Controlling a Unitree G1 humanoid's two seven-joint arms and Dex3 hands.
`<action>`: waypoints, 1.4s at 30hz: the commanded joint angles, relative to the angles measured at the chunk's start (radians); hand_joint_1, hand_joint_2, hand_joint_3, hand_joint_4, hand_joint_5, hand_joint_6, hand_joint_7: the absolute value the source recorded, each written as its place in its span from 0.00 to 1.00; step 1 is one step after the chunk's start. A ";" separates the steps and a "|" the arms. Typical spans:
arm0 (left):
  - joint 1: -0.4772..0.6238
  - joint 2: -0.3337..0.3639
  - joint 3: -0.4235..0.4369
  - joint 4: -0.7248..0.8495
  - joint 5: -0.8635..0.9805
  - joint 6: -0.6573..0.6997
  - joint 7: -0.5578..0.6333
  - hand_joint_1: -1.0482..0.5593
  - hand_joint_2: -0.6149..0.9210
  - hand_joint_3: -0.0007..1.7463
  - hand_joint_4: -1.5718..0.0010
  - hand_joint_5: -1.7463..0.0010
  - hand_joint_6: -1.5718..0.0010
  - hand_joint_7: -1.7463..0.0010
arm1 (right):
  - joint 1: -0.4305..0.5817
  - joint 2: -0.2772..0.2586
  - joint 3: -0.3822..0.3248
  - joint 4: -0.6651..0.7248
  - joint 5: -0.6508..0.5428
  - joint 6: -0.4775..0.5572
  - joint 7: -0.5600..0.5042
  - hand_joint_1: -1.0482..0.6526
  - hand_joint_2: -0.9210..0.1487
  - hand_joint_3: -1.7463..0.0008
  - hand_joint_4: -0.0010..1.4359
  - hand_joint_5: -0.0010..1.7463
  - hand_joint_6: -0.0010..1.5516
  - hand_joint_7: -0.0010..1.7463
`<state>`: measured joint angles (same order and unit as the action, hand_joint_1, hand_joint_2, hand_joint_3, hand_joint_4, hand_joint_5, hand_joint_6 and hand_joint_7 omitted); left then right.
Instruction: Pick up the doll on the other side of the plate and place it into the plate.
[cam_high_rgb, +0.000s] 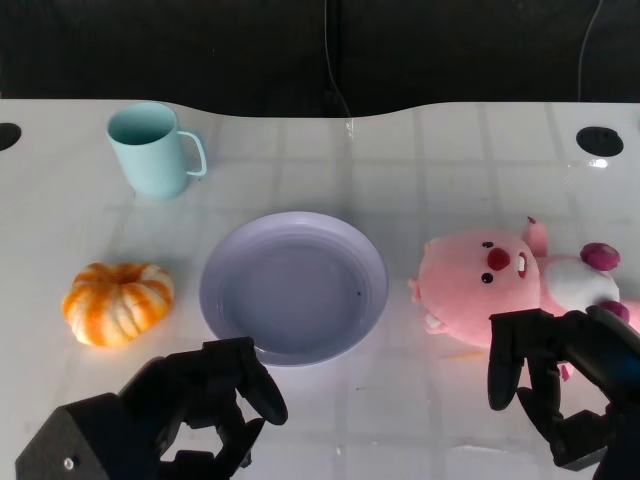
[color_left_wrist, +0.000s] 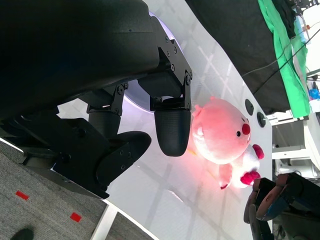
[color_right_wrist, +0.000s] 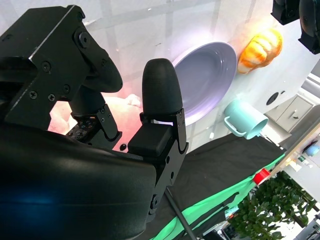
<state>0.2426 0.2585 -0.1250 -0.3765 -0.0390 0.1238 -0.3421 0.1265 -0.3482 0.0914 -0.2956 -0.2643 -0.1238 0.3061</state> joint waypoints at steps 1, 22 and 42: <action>-0.010 0.011 0.004 -0.009 0.002 -0.001 -0.004 0.58 0.73 0.63 0.61 0.02 0.57 0.21 | -0.007 -0.019 -0.007 -0.010 0.002 0.014 0.008 0.67 0.62 0.14 0.61 1.00 0.53 0.84; -0.012 0.013 0.006 -0.005 0.002 0.001 -0.005 0.58 0.74 0.62 0.61 0.03 0.57 0.22 | -0.014 -0.011 -0.005 0.013 0.003 -0.005 0.001 0.67 0.63 0.13 0.61 1.00 0.53 0.82; -0.015 0.014 0.009 0.015 0.001 -0.021 -0.007 0.59 0.74 0.63 0.61 0.03 0.57 0.22 | -0.005 0.033 -0.039 -0.066 -0.131 -0.009 -0.175 0.53 0.40 0.59 0.36 0.55 0.38 0.30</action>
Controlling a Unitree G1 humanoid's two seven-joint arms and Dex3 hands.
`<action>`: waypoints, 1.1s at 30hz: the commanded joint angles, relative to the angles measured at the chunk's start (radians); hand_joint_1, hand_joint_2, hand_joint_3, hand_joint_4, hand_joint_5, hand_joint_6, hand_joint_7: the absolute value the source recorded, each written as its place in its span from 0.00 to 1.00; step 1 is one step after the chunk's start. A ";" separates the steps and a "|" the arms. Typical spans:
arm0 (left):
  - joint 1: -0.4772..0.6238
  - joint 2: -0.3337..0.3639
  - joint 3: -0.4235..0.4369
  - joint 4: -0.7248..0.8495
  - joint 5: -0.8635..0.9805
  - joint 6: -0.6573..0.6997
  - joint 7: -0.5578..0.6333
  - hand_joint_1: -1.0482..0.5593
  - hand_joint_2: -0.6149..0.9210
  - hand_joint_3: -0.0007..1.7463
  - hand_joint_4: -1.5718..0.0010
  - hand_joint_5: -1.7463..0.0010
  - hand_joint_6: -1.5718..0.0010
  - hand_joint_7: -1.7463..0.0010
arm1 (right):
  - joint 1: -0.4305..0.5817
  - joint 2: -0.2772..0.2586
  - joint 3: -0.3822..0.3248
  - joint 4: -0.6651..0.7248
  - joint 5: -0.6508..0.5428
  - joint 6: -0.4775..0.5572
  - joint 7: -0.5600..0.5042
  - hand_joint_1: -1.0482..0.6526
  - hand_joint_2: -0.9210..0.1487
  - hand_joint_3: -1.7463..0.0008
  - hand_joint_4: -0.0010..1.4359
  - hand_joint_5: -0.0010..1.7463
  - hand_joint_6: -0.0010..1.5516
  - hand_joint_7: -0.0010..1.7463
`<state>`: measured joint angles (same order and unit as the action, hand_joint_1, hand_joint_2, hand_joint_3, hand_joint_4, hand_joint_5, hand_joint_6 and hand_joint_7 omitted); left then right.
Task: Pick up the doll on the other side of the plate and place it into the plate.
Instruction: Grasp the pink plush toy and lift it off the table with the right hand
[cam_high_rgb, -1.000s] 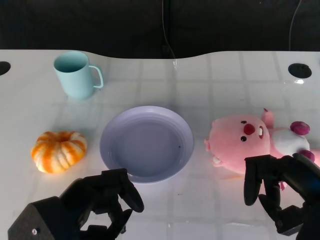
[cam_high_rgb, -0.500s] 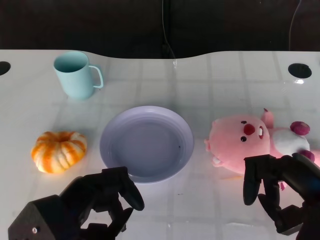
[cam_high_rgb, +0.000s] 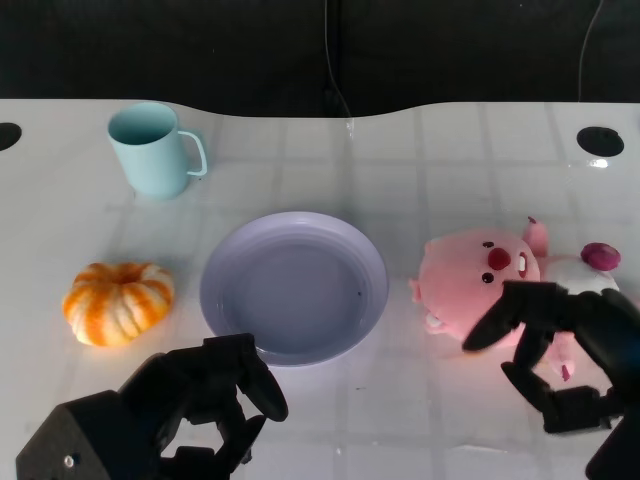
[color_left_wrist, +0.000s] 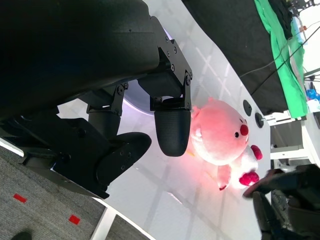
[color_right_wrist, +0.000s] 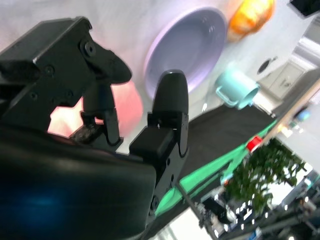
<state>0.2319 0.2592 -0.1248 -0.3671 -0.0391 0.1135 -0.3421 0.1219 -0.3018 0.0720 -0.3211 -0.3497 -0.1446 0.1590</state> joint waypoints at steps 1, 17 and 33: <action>-0.003 0.013 0.008 0.006 0.001 -0.012 -0.007 0.59 0.74 0.63 0.61 0.03 0.57 0.22 | -0.001 -0.015 -0.023 -0.052 -0.070 0.014 -0.037 0.50 0.33 0.68 0.33 0.53 0.35 0.27; -0.018 0.009 -0.010 0.024 0.033 -0.017 0.002 0.57 0.74 0.62 0.61 0.01 0.58 0.20 | -0.068 -0.188 -0.034 -0.273 -0.495 0.276 0.237 0.25 0.08 0.99 0.00 0.36 0.12 0.08; -0.013 0.003 -0.010 0.032 0.037 -0.038 0.001 0.57 0.74 0.62 0.61 0.00 0.59 0.19 | -0.252 -0.205 0.090 -0.032 -0.701 0.350 0.385 0.16 0.02 0.99 0.00 0.28 0.12 0.03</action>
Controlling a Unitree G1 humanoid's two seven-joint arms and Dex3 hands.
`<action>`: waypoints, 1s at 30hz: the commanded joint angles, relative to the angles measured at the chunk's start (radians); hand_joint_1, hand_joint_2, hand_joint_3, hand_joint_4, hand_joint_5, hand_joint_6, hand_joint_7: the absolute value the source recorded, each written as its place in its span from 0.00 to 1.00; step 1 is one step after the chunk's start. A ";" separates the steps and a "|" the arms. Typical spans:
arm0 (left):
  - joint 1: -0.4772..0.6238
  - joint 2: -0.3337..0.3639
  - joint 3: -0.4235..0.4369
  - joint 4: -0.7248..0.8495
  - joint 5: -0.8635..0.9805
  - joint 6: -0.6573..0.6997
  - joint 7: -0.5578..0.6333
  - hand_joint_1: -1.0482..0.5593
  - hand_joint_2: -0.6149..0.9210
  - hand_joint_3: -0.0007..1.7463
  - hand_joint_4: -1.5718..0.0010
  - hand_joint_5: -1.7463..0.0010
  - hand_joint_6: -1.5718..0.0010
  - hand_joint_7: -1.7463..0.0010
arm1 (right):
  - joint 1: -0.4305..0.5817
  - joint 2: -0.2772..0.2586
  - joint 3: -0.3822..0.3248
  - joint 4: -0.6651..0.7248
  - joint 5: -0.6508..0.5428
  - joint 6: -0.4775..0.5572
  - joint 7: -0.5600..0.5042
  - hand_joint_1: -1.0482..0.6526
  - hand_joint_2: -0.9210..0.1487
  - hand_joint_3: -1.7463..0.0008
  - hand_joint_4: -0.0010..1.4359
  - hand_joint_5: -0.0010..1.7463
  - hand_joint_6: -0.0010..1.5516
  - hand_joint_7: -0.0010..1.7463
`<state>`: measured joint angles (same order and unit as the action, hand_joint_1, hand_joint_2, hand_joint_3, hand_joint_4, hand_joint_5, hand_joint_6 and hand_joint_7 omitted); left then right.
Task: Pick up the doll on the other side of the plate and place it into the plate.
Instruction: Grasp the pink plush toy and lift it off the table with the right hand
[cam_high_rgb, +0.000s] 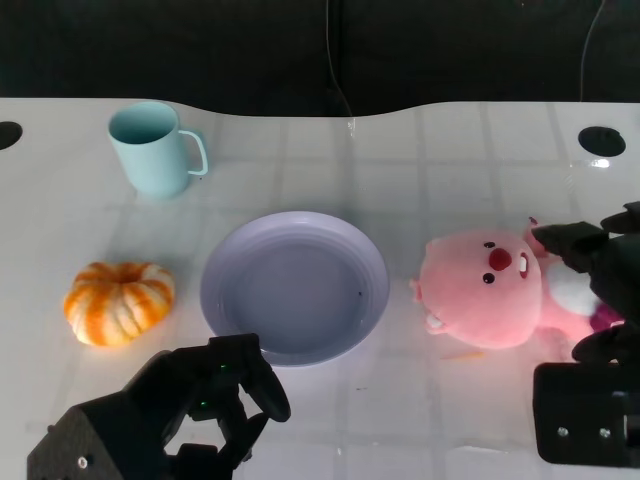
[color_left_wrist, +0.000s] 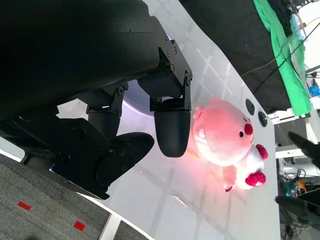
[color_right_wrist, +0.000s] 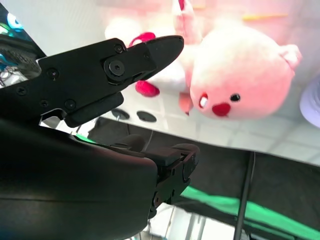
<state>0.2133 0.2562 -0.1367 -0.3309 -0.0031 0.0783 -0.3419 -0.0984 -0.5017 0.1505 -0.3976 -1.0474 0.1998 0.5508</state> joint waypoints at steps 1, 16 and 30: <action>0.006 0.004 0.003 -0.002 -0.002 -0.005 0.000 0.57 0.74 0.62 0.61 0.00 0.59 0.19 | -0.045 -0.003 0.020 0.071 -0.004 0.005 -0.012 0.16 0.02 0.99 0.00 0.27 0.12 0.03; 0.010 0.003 0.002 -0.024 0.000 0.007 -0.002 0.56 0.75 0.61 0.62 0.00 0.58 0.20 | -0.224 0.021 0.137 0.440 0.016 0.028 -0.086 0.16 0.00 0.99 0.01 0.24 0.13 0.01; 0.071 0.006 -0.006 -0.103 0.003 0.026 0.003 0.54 0.74 0.61 0.62 0.00 0.59 0.19 | -0.344 0.078 0.216 0.746 0.159 0.013 -0.140 0.18 0.00 0.98 0.16 0.10 0.19 0.02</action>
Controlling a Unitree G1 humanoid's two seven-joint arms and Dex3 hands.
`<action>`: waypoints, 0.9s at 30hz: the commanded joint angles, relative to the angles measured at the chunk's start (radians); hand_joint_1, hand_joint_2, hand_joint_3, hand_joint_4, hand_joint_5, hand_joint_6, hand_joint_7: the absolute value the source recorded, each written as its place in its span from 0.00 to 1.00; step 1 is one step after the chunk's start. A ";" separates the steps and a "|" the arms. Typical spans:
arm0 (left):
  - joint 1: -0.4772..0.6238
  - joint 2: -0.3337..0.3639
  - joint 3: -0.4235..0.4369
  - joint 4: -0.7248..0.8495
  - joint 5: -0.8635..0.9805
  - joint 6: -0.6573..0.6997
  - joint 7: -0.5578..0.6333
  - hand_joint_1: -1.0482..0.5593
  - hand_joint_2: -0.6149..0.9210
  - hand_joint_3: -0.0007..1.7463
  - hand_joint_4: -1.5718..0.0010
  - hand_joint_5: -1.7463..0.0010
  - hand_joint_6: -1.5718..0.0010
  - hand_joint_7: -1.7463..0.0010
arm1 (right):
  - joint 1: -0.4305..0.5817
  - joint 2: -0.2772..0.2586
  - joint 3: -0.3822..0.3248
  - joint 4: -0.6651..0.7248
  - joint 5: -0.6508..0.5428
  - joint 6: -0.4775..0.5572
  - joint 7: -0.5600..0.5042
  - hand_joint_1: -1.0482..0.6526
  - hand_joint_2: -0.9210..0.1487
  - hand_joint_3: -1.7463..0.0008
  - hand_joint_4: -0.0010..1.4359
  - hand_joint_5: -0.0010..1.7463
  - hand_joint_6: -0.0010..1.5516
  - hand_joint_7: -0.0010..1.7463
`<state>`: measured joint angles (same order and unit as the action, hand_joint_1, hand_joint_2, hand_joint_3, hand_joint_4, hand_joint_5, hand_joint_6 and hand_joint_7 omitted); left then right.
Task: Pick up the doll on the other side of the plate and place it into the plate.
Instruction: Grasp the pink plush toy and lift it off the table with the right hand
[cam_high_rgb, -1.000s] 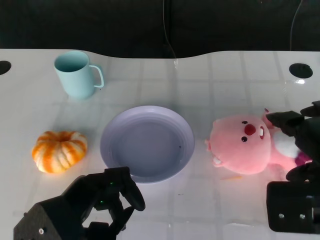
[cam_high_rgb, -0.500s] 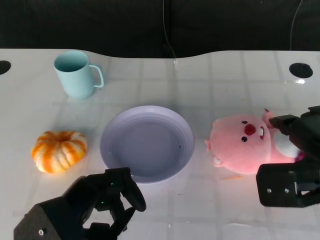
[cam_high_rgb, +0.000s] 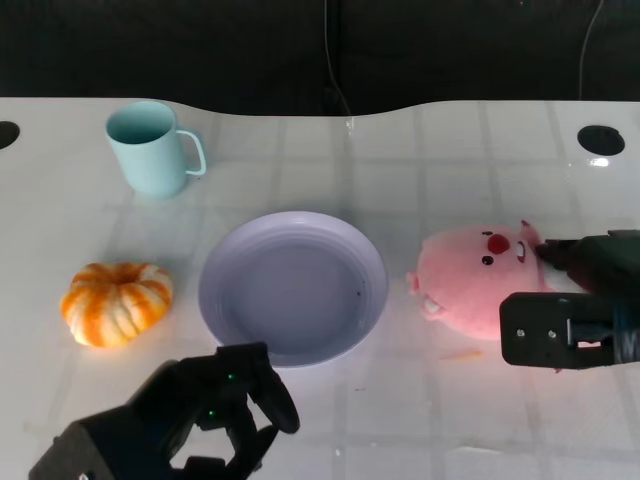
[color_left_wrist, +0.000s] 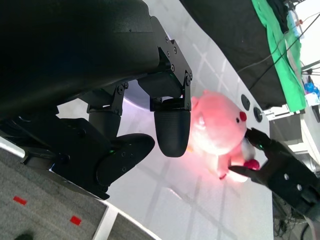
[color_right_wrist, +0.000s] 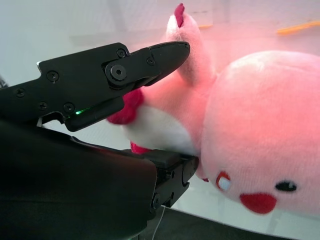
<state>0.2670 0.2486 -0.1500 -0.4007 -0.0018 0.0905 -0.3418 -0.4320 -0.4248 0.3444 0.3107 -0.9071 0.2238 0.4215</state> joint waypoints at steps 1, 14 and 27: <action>0.021 0.015 0.008 -0.042 0.001 0.019 0.003 0.54 0.74 0.61 0.62 0.00 0.59 0.19 | -0.016 0.002 0.031 0.053 0.024 -0.015 -0.014 0.17 0.00 0.98 0.17 0.10 0.20 0.02; 0.015 0.021 -0.004 -0.083 0.015 0.057 0.003 0.52 0.73 0.63 0.60 0.00 0.59 0.18 | -0.130 0.086 0.083 0.396 0.113 -0.128 -0.270 0.39 0.00 0.97 0.57 0.06 0.56 0.04; 0.022 0.027 0.002 -0.096 0.009 0.060 -0.002 0.54 0.72 0.66 0.61 0.00 0.59 0.18 | -0.118 0.047 0.126 0.429 0.098 -0.245 -0.567 0.45 0.00 0.89 0.58 0.97 0.55 0.70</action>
<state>0.2900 0.2601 -0.1563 -0.4832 0.0072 0.1439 -0.3419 -0.5797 -0.3706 0.4606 0.7522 -0.8113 -0.0225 -0.1489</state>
